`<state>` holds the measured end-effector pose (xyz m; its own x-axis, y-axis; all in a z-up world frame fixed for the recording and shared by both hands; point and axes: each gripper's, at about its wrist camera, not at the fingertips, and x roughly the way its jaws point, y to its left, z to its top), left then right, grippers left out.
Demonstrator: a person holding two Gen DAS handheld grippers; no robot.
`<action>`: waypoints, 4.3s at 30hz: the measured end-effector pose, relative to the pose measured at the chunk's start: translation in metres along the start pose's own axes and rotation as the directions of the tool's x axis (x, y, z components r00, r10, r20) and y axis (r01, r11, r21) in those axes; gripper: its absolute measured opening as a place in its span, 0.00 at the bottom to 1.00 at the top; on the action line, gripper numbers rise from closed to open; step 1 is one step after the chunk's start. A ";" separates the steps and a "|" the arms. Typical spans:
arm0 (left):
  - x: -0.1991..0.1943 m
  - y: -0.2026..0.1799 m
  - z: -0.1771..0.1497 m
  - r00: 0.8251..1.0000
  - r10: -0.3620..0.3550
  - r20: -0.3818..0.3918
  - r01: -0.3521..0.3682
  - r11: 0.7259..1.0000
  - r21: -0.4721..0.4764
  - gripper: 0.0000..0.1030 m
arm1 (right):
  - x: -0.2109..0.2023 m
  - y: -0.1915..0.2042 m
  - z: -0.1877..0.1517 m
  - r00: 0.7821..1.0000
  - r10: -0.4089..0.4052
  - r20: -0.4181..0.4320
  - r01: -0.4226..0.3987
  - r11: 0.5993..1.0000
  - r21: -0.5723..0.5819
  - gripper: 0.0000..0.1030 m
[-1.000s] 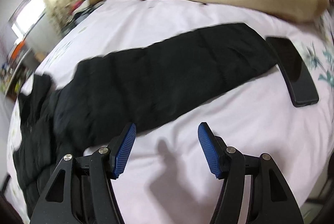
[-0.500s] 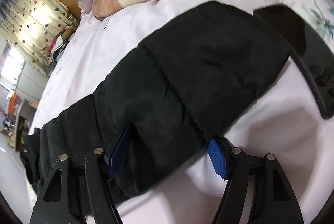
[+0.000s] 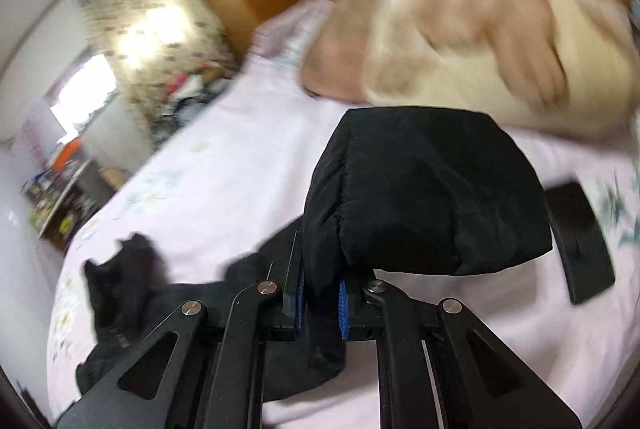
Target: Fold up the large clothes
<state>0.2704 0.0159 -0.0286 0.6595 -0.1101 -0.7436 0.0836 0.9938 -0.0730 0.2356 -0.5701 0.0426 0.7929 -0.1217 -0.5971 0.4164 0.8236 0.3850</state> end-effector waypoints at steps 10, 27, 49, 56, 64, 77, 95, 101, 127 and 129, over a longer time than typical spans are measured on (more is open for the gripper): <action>-0.033 0.030 -0.002 0.999 -0.010 0.048 0.012 0.999 -0.052 0.62 | -0.014 0.169 -0.040 0.965 0.235 -0.118 -0.259 0.925 -0.278 0.12; -0.040 0.071 -0.019 1.000 0.003 0.031 0.002 0.990 -0.141 0.62 | 0.067 0.259 -0.196 0.806 0.280 -0.522 -0.517 0.763 -0.388 0.68; 0.059 -0.081 0.007 0.986 -0.158 -0.061 0.163 0.983 0.080 0.26 | 0.119 0.133 -0.136 0.940 0.061 -0.336 -0.166 0.942 -0.293 0.40; 0.088 -0.083 -0.011 0.993 -0.096 -0.063 0.104 0.985 0.140 0.26 | 0.161 0.138 -0.170 0.918 0.005 -0.398 -0.167 0.913 -0.373 0.39; 0.078 -0.077 0.001 0.989 -0.122 -0.087 0.130 0.986 0.102 0.26 | 0.162 0.150 -0.157 0.908 -0.037 -0.418 -0.147 0.905 -0.399 0.38; 0.098 -0.061 0.020 0.995 -0.033 -0.090 0.040 0.996 0.080 0.27 | 0.203 0.171 -0.130 0.919 -0.079 -0.386 -0.130 0.865 -0.485 0.38; 0.037 0.021 0.002 0.995 0.095 -0.041 -0.095 0.995 -0.005 0.27 | 0.100 0.179 -0.147 0.937 0.082 -0.338 -0.248 0.840 -0.483 0.39; 0.060 0.031 -0.016 0.991 0.097 -0.091 -0.099 0.995 -0.025 0.27 | 0.143 0.187 -0.181 0.903 -0.003 -0.429 -0.245 0.817 -0.522 0.39; -0.024 0.006 0.026 0.998 -0.057 0.019 0.057 0.998 0.007 0.58 | 0.072 0.194 -0.139 0.918 0.125 -0.375 -0.297 0.845 -0.444 0.51; -0.019 -0.004 0.043 0.997 -0.072 0.028 0.071 0.997 0.018 0.60 | 0.079 0.205 -0.128 0.917 0.134 -0.376 -0.304 0.844 -0.442 0.51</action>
<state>0.2900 0.0132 0.0144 0.6728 -0.1812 -0.7173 0.1440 0.9831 -0.1134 0.3263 -0.3396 -0.0158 0.6159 0.2068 -0.7602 -0.0862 0.9768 0.1959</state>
